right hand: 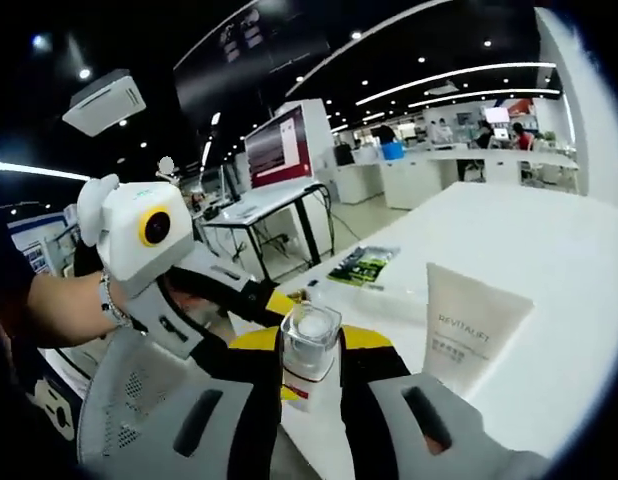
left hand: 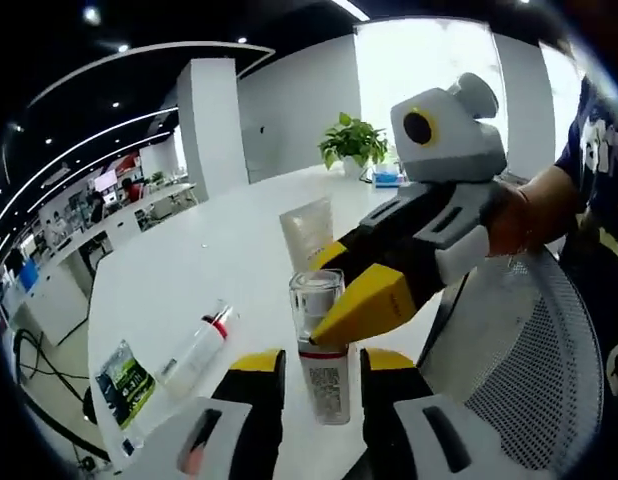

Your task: Arrange the skincare products in the storage area until every visible bottle or jar stands upright without overlapping.

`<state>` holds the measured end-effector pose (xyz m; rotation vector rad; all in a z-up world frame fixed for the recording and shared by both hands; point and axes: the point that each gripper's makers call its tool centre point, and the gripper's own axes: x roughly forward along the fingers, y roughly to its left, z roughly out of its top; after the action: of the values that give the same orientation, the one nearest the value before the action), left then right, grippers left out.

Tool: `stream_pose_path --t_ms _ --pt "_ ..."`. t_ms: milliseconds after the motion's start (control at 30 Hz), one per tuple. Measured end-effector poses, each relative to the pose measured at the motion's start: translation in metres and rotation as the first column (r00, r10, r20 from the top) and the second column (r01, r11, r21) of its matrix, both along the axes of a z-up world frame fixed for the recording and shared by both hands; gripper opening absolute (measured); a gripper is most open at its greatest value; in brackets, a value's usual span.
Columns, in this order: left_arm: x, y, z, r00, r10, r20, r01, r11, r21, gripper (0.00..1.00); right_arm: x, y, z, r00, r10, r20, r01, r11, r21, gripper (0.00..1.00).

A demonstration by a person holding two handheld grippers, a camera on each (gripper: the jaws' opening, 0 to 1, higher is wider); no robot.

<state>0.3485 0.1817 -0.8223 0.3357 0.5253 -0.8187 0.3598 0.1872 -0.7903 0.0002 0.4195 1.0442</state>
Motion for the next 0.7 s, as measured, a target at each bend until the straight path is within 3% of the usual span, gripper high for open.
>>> stream_pose_path --t_ms 133,300,500,600,700 --pt "0.0 -0.005 -0.003 1.0 -0.015 -0.023 0.015 1.0 -0.016 0.22 -0.003 0.001 0.0 1.0 0.012 0.025 -0.012 1.0 -0.023 0.2" --pt "0.002 -0.005 -0.006 0.999 -0.047 -0.023 0.048 0.999 0.026 0.2 -0.003 0.0 -0.004 0.998 0.028 0.057 -0.024 0.998 -0.066 0.2" --pt "0.012 -0.008 0.0 0.992 -0.123 -0.024 0.121 0.99 -0.078 0.18 0.002 -0.005 0.006 0.993 0.029 0.118 -0.022 0.998 -0.057 0.22" --pt "0.021 -0.004 -0.009 0.99 -0.137 -0.045 0.133 0.989 -0.069 0.18 0.008 -0.013 0.026 0.984 -0.011 0.179 0.009 1.0 0.008 0.22" --pt "0.023 -0.011 -0.019 0.978 -0.2 -0.063 0.193 0.975 -0.106 0.19 0.014 -0.033 0.047 0.971 -0.079 0.224 0.068 0.996 0.054 0.21"
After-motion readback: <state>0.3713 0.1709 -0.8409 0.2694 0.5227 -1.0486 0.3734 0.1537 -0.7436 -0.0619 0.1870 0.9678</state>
